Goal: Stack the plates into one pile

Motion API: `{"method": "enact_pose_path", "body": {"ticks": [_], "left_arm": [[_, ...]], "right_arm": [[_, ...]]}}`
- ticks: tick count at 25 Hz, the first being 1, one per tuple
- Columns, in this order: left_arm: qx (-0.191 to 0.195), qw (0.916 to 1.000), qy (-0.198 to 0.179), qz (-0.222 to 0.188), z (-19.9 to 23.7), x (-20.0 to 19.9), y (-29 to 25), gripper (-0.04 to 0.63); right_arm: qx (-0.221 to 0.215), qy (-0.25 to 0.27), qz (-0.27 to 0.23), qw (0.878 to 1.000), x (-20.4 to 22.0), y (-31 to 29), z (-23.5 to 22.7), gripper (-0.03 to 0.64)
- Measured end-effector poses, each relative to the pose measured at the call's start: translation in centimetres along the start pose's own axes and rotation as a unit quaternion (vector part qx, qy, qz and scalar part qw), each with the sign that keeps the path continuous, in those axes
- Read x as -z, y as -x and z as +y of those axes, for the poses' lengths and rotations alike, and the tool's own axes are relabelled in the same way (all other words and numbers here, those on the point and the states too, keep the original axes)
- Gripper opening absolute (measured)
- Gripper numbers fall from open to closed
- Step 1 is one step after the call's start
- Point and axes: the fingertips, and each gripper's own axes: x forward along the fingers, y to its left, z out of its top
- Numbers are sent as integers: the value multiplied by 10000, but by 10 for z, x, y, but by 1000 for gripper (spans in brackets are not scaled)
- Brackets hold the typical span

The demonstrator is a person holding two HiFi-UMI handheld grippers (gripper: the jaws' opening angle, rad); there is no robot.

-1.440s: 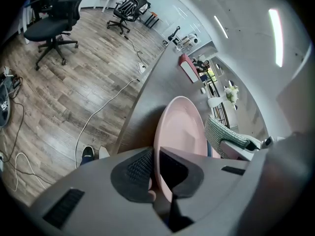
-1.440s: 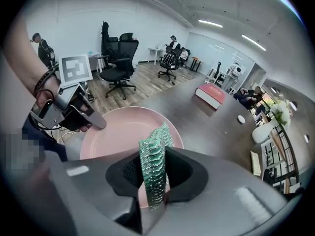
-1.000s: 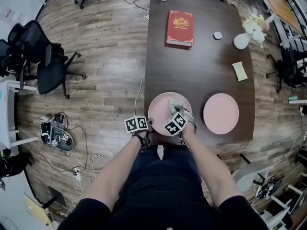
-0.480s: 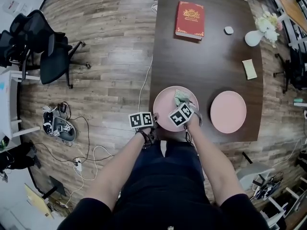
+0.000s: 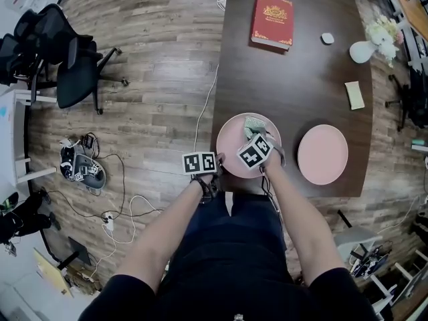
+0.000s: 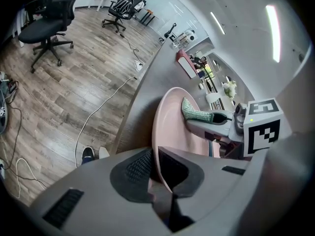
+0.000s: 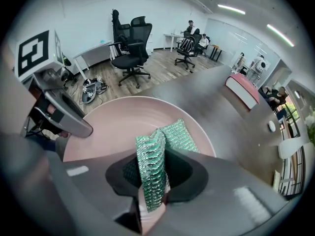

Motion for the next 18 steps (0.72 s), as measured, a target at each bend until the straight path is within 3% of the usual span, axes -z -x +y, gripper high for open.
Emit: {"method": "enact_pose_path", "body": {"ticks": [9,18], "left_arm": [[6,9999,-71,116,-2,2,-1,26],[16,9999,-11,165,-4,4,-2,31]], "right_arm": [[-187,545,-64,9983,-16,-5,10,87],[-271,1414,-152,9895,-25,-10,25,87]]}}
